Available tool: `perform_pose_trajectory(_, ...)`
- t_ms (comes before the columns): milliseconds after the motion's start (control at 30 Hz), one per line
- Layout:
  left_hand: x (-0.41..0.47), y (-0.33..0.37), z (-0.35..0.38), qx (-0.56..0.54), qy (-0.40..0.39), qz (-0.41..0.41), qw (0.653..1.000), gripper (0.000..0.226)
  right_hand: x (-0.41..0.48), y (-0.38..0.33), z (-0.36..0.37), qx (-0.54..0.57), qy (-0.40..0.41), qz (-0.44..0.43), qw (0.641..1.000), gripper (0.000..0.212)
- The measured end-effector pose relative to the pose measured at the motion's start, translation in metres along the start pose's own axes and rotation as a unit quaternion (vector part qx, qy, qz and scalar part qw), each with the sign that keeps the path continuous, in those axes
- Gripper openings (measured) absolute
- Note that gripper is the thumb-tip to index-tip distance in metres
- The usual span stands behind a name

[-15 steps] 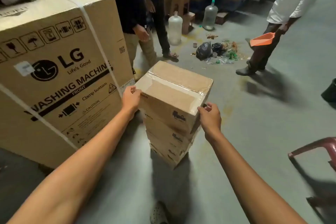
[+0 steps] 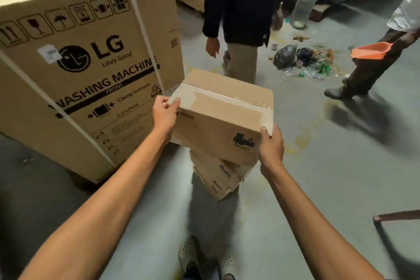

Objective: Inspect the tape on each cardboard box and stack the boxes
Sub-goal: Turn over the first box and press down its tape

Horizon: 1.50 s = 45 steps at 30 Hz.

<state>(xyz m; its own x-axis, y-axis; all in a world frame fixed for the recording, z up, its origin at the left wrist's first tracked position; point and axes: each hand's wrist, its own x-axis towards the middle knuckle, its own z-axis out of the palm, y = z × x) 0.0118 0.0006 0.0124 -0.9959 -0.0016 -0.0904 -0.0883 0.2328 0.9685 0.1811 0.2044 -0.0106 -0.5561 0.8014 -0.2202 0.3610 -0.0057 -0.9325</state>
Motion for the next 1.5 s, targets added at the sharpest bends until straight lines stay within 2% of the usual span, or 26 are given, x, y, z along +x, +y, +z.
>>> perform_pose_trajectory(200, -0.051, -0.015, -0.085, -0.058, 0.165, -0.044, 0.984, 0.015, -0.019, -0.029, 0.043, -0.036, -0.123, -0.083, 0.988, 0.041)
perform_pose_trajectory(400, -0.121, -0.038, -0.196, -0.053, 0.335, -0.067, 0.938, 0.016, -0.079, -0.046, 0.119, -0.083, -0.291, -0.133, 0.944, 0.041)
perform_pose_trajectory(533, -0.185, -0.048, -0.27, -0.061, 0.443, -0.081, 0.891, 0.013, -0.149, -0.049, 0.167, -0.059, -0.392, -0.133, 0.908, 0.04)
perform_pose_trajectory(700, -0.278, -0.068, -0.355, -0.056, 0.604, -0.085, 0.79, 0.016, -0.257, -0.053, 0.231, -0.053, -0.519, -0.155, 0.839, 0.043)
perform_pose_trajectory(833, -0.334, -0.088, -0.425, -0.075, 0.67, -0.102, 0.732, 0.014, -0.35, -0.046, 0.282, -0.078, -0.584, -0.166, 0.791, 0.049)
perform_pose_trajectory(1033, -0.395, -0.116, -0.541, -0.106, 0.735, -0.108, 0.661, 0.013, -0.494, -0.047, 0.351, -0.089, -0.639, -0.199, 0.737, 0.049)
perform_pose_trajectory(1200, -0.436, -0.124, -0.619, -0.127, 0.763, -0.089, 0.627, 0.008, -0.592, -0.053, 0.396, -0.068, -0.672, -0.213, 0.706, 0.048)
perform_pose_trajectory(1267, -0.45, -0.124, -0.643, -0.128, 0.774, -0.083, 0.614, 0.008, -0.624, -0.057, 0.41, -0.056, -0.722, -0.211, 0.656, 0.049)
perform_pose_trajectory(1333, -0.461, -0.125, -0.666, -0.124, 0.783, -0.08, 0.604, 0.008, -0.648, -0.06, 0.424, -0.033, -0.788, -0.217, 0.576, 0.047)
perform_pose_trajectory(1400, -0.47, -0.13, -0.687, -0.113, 0.79, -0.084, 0.597, 0.006, -0.666, -0.064, 0.439, -0.045, -0.823, -0.247, 0.51, 0.056)
perform_pose_trajectory(1500, -0.479, -0.14, -0.715, -0.105, 0.792, -0.087, 0.596, 0.007, -0.693, -0.064, 0.464, -0.079, -0.817, -0.339, 0.459, 0.071)
